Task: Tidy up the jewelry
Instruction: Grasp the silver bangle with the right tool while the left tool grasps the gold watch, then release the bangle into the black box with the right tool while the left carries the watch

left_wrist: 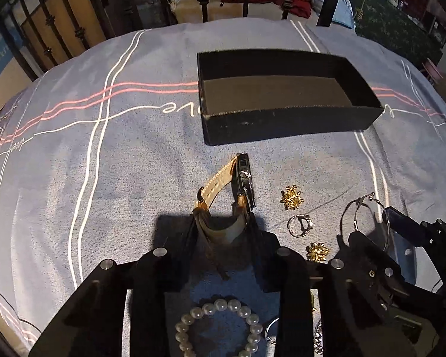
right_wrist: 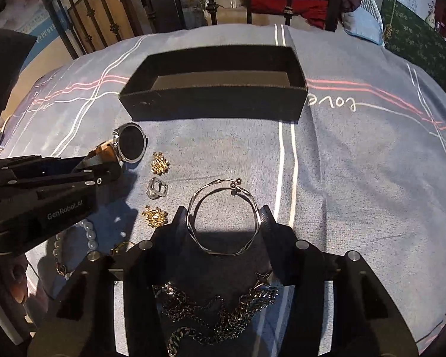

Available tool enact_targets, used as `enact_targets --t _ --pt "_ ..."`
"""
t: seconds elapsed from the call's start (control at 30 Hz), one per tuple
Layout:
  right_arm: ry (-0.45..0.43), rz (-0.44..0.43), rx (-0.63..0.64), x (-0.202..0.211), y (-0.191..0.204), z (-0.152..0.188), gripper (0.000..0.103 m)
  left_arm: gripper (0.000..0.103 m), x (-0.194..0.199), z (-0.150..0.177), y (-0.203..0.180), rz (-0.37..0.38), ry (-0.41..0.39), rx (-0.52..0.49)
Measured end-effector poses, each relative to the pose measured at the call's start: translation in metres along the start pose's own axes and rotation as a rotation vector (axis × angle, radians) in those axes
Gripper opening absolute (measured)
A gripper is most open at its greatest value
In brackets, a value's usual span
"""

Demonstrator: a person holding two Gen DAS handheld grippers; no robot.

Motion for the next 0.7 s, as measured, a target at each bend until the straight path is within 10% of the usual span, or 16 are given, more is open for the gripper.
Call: enact_targets --t 0.07,0.1,0.17,0.43,0.7 --pt "-0.047 -0.005 0.012 0.016 0.004 -0.011 0.050 0.031 0.013 -0.006 0.000 0.029 -0.029 0.005" --pt "-0.066 -0.005 0.017 0.022 0.005 -0.018 0.050 0.009 0.021 -0.012 0.000 0.039 -0.052 0.013" --pt "-0.106 0.004 0.031 0.034 0.006 -0.038 0.050 0.000 0.039 -0.030 0.001 0.105 -0.083 0.032" --pt "-0.166 0.015 0.035 0.041 -0.007 -0.106 0.050 0.000 0.094 -0.100 -0.004 0.148 -0.254 0.044" --pt "-0.103 0.039 0.063 -0.001 -0.013 -0.133 0.054 0.017 0.065 -0.085 0.007 0.122 -0.172 0.066"
Point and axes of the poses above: each gripper's, at about its wrist camera, not at the fingertips, and x roughly against the way its jaws point, y to its left, z to its underside, the point moved 4 cm from there along -x, roughly the way its jaws point, and after that the axes turned 6 degrees about -z, right-handed, at the moved point
